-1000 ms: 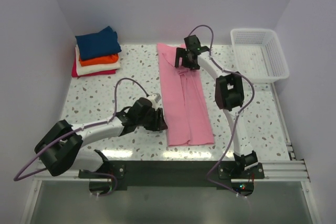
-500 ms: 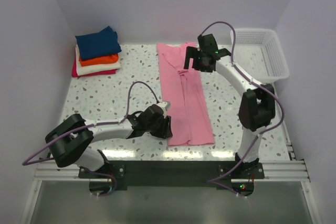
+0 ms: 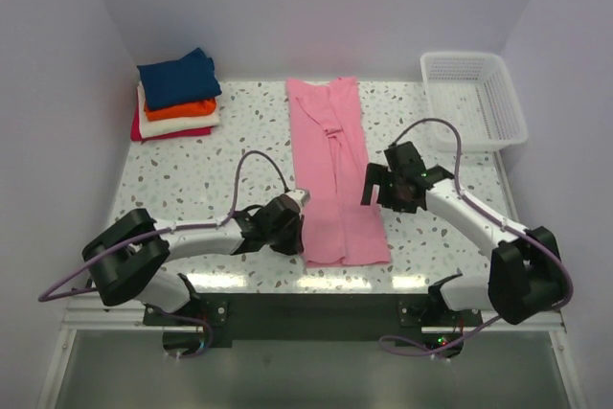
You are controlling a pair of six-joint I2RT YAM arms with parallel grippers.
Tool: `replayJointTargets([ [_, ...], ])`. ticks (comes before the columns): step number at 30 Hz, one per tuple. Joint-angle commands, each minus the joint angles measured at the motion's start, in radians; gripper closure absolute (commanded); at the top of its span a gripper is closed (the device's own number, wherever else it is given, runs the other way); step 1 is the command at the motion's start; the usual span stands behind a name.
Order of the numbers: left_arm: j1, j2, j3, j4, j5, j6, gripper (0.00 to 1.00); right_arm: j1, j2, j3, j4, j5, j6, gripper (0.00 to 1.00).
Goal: Fold and stack the t-shirts
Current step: Fold the tshirt
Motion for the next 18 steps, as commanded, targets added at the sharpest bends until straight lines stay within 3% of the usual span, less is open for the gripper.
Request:
replayJointTargets([
  [1, -0.006, -0.022, 0.001, -0.110, -0.030, -0.005, 1.00, 0.004, -0.106, -0.084, 0.011, 0.017, 0.048, 0.06],
  [7, -0.005, -0.116, 0.008, -0.254, -0.139, -0.016, 1.00, 0.041, -0.198, -0.197, -0.044, -0.019, 0.079, 0.06],
  [12, -0.005, -0.163, -0.037, -0.227, -0.060, -0.038, 0.98, 0.093, -0.300, -0.292, -0.068, -0.070, 0.143, 0.06],
  [18, -0.005, -0.259, -0.036, -0.245, -0.016, -0.030, 0.58, 0.153, -0.370, -0.377, -0.083, -0.128, 0.212, 0.07],
])
